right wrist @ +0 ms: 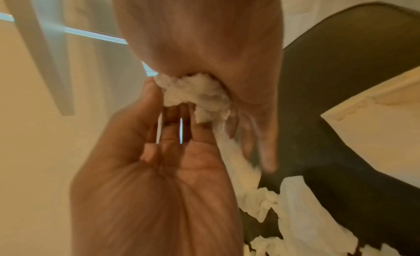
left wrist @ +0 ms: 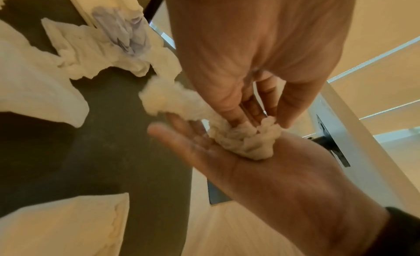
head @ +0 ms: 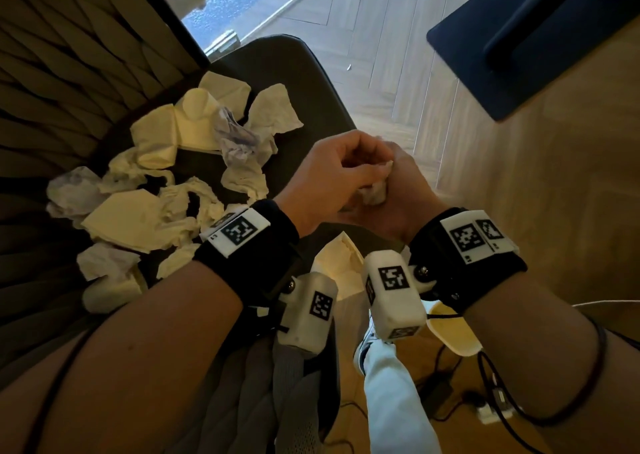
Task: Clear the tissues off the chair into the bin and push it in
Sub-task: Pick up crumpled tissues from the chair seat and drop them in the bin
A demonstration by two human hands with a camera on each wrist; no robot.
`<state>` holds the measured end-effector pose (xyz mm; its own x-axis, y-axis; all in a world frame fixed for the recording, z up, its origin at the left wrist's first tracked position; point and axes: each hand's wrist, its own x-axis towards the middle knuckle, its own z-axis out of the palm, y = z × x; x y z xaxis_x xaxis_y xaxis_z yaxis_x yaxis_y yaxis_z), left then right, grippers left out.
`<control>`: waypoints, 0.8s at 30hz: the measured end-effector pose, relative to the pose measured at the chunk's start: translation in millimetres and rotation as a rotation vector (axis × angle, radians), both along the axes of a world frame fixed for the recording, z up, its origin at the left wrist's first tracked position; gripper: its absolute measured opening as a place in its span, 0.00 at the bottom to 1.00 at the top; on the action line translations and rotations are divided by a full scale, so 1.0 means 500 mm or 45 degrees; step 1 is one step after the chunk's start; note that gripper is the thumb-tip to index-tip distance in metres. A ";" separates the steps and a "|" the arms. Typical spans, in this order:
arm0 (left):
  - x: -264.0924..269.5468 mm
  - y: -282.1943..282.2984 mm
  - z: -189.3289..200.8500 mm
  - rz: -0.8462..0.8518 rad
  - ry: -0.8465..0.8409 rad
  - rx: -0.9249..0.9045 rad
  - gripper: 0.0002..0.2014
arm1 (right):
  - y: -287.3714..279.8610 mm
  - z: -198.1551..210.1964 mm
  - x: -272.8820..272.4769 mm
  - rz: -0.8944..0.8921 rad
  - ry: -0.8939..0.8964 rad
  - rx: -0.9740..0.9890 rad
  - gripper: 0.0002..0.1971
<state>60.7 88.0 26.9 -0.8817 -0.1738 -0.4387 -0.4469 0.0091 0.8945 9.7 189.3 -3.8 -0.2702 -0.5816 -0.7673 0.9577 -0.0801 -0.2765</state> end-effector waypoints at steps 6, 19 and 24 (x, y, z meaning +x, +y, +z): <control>0.018 -0.012 -0.010 -0.223 0.091 -0.398 0.08 | 0.008 -0.014 -0.009 -0.079 0.000 0.198 0.19; 0.043 0.000 -0.066 -0.560 0.138 -0.812 0.13 | 0.022 -0.032 0.001 0.115 0.128 0.345 0.18; 0.095 -0.014 -0.090 -0.622 -0.329 -0.946 0.25 | 0.050 -0.050 -0.005 0.037 0.350 0.798 0.09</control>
<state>108.3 81.0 -18.2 -0.8215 -0.1240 -0.5566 -0.4271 0.7806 0.4564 7.4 214.1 -29.1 -0.4945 -0.0595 -0.8671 0.8453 0.1990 -0.4958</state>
